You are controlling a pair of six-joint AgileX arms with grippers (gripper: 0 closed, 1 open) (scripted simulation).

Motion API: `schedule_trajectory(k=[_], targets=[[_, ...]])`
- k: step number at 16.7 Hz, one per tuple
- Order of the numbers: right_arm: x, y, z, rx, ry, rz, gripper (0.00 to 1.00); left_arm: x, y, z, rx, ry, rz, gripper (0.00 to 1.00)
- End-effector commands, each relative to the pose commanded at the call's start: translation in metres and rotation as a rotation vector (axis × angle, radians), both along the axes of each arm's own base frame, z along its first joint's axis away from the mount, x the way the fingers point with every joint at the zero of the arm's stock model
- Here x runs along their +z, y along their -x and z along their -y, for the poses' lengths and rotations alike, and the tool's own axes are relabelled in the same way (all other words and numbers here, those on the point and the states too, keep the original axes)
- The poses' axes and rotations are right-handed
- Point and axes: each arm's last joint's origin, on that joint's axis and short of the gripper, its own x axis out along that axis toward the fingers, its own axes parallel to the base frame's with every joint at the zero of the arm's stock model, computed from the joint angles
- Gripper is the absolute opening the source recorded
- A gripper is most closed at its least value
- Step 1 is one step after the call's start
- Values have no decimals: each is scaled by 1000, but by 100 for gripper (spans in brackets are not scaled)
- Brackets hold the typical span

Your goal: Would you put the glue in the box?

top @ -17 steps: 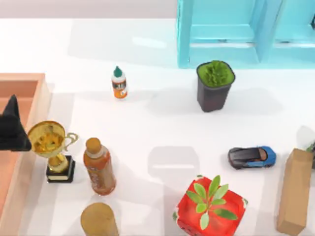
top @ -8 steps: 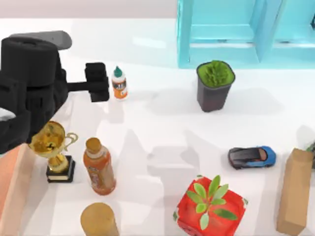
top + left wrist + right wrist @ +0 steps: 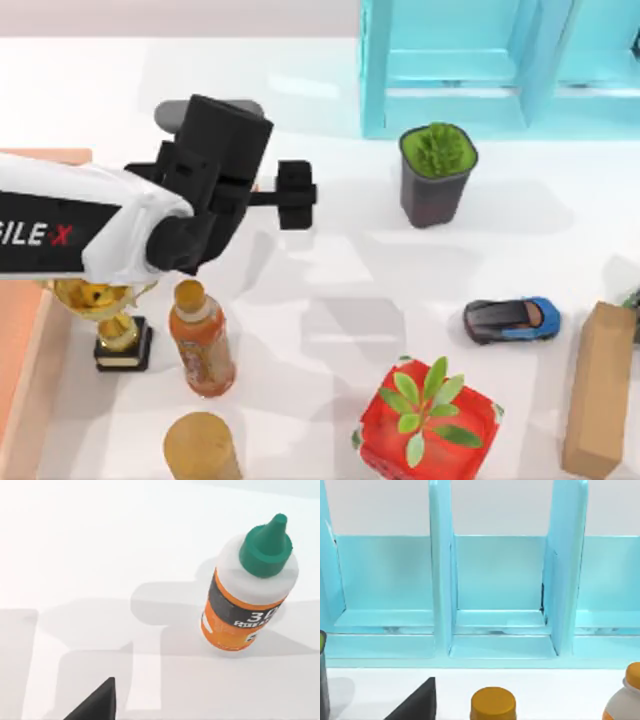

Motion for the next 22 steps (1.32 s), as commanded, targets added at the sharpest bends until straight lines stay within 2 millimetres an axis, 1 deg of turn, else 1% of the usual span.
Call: schedule_trajectory(k=[2, 6, 8, 10, 12, 15, 17, 19, 22], targets=[[0, 0, 0, 0, 0, 0, 100, -2, -1, 2, 0, -3, -4, 100], [0, 0, 0, 0, 0, 0, 100, -3, -1, 0, 2, -3, -6, 100], [0, 0, 0, 0, 0, 0, 100, -3, -4, 1, 1, -2, -4, 100], [0, 0, 0, 0, 0, 0, 100, -8, -16, 3, 0, -2, -3, 100], [0, 0, 0, 0, 0, 0, 100, -18, -33, 5, 0, -2, -4, 100], [0, 0, 0, 0, 0, 0, 100, -39, -58, 5, 0, -2, -4, 100], [0, 0, 0, 0, 0, 0, 100, -53, -70, 5, 1, -2, -2, 100], [0, 0, 0, 0, 0, 0, 100, -64, -76, 5, 0, -2, -3, 100], [0, 0, 0, 0, 0, 0, 100, -67, -77, 5, 0, -3, -4, 100]])
